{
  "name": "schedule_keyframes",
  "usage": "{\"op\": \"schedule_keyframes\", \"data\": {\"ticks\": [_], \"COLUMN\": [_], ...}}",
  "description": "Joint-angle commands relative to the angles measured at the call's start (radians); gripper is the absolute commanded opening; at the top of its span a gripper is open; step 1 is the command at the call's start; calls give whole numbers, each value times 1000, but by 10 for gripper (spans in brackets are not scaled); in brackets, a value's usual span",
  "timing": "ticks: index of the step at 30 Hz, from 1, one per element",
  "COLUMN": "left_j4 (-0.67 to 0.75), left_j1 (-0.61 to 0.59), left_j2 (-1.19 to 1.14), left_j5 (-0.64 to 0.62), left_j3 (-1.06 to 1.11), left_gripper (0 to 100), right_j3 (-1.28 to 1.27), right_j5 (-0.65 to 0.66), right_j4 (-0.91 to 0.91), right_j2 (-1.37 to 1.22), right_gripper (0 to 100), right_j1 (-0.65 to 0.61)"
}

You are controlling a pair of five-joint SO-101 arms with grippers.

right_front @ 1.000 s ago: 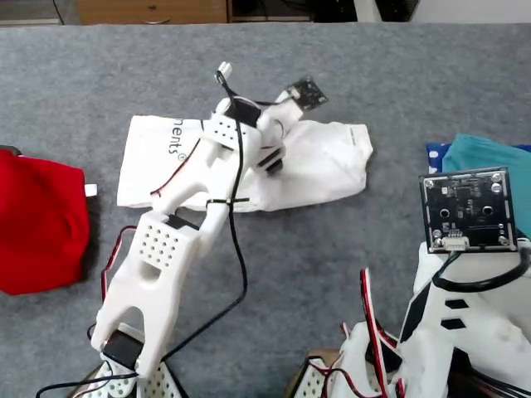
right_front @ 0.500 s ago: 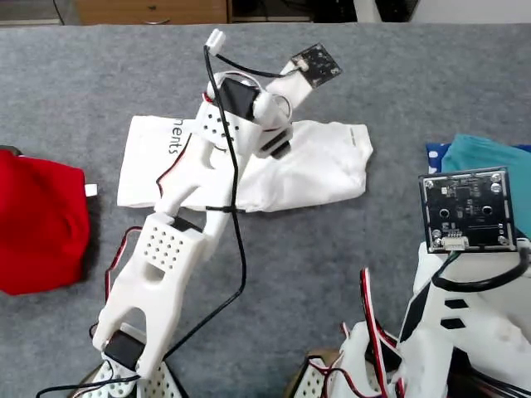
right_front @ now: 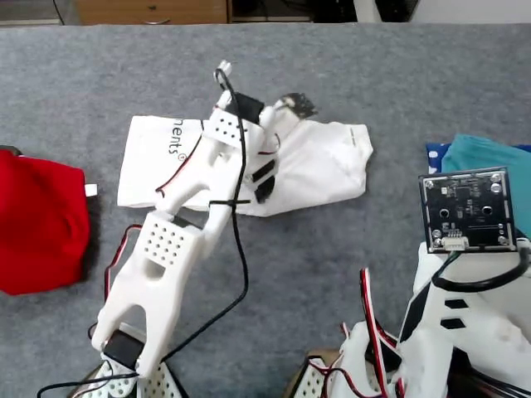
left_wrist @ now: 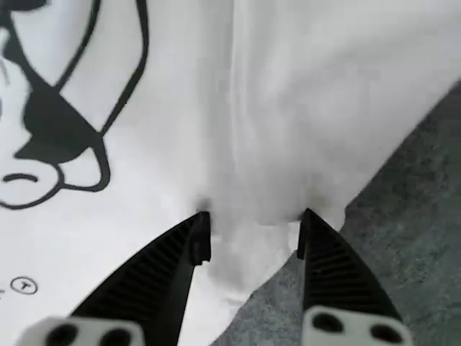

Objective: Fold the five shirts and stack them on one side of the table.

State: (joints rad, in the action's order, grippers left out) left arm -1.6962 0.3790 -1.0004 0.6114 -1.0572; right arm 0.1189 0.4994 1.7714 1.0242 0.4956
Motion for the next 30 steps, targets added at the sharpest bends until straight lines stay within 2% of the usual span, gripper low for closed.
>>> {"op": "schedule_keyframes", "data": {"ticks": [1, 7, 11, 17, 24, 30], "left_j4": [71, 60, -54, -64, -66, -63], "left_j1": [-41, -35, -34, -51, -115, -293], "left_j2": [-25, -54, -50, -45, 134, 397], "left_j5": [-3, -6, -6, -51, -133, -203], "left_j3": [3, -26, -173, -298, -206, -44], "left_gripper": [205, 205, 205, 205, 205, 206], "right_j3": [-2, -2, -1, -4, -4, -5], "right_j5": [5, 8, 8, 5, 9, 9], "right_j4": [12, 11, 11, 11, 12, 14], "right_j2": [2, -2, -4, -2, -2, -4], "right_gripper": [5, 5, 5, 5, 5, 5], "right_j1": [13, 13, 13, 13, 13, 13]}}
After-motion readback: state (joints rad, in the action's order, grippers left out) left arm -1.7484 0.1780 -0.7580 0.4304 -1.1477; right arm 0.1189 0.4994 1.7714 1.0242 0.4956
